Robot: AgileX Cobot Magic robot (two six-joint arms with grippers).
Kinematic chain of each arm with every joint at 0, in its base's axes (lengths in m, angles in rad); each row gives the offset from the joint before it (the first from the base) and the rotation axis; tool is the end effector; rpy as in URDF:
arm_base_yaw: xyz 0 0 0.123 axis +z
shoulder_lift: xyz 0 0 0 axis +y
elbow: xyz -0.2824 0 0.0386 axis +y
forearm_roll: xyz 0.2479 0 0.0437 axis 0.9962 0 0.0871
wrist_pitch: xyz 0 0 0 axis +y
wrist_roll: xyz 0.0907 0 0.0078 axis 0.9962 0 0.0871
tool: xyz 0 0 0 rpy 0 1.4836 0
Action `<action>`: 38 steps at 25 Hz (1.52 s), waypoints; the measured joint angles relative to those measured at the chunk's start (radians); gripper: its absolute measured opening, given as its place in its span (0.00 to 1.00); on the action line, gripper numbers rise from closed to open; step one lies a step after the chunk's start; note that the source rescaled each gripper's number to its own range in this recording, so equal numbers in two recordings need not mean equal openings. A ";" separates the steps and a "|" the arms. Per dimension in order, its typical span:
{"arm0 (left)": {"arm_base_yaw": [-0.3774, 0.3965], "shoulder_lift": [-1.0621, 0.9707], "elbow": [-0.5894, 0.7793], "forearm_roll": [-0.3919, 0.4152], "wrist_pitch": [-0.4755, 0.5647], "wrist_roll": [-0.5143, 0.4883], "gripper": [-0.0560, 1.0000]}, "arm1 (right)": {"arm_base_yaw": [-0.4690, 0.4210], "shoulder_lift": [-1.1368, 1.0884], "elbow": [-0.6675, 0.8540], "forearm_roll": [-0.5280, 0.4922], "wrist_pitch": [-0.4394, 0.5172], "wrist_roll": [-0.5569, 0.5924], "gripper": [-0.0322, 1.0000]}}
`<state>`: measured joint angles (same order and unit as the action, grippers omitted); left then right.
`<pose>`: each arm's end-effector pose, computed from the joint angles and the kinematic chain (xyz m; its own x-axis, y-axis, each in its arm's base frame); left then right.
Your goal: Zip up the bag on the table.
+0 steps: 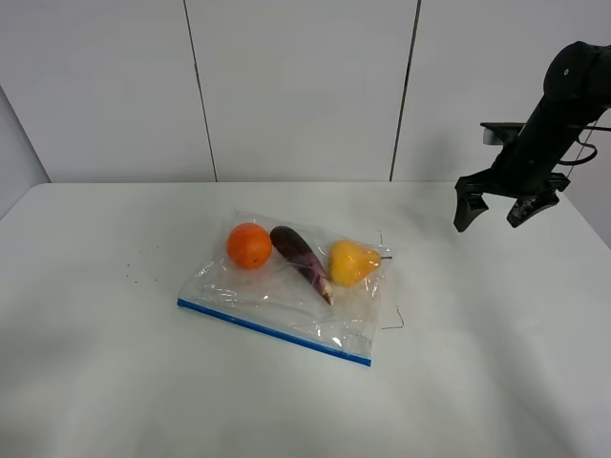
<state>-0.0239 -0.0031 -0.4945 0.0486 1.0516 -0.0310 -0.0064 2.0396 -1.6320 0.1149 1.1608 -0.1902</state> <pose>-0.0043 0.0039 0.2764 -0.4493 0.0039 -0.8933 -0.0169 0.9998 0.0128 0.4152 0.0069 0.2092 -0.9849 -0.1366 -0.1060 -0.1464 0.9851 0.0904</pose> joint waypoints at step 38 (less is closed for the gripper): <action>0.000 0.000 0.000 0.000 0.000 0.000 1.00 | 0.000 -1.399 1.134 -0.033 -0.125 0.078 0.99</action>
<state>-0.0239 -0.0031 -0.4945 0.0486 1.0516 -0.0310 -0.0064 0.6410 -0.4977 0.0817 1.0359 -0.1124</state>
